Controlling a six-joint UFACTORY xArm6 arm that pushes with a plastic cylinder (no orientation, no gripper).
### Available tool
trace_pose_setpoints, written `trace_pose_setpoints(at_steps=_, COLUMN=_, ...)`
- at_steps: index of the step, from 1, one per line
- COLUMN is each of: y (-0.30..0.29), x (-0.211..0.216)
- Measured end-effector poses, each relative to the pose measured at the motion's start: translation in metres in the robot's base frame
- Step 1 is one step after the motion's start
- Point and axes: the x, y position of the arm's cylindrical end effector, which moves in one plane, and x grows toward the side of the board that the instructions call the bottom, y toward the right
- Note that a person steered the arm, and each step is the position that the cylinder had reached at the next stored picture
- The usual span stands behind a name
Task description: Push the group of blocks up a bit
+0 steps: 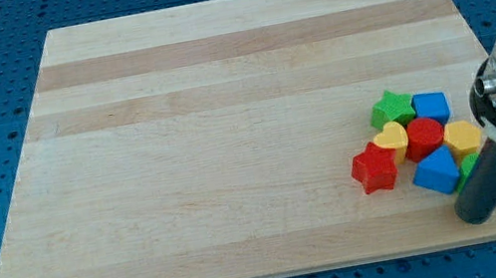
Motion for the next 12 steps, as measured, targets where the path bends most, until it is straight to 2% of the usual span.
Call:
trace_pose_setpoints(at_steps=6, y=-0.016, x=-0.033)
trace_pose_setpoints(at_steps=12, y=-0.021, x=-0.106)
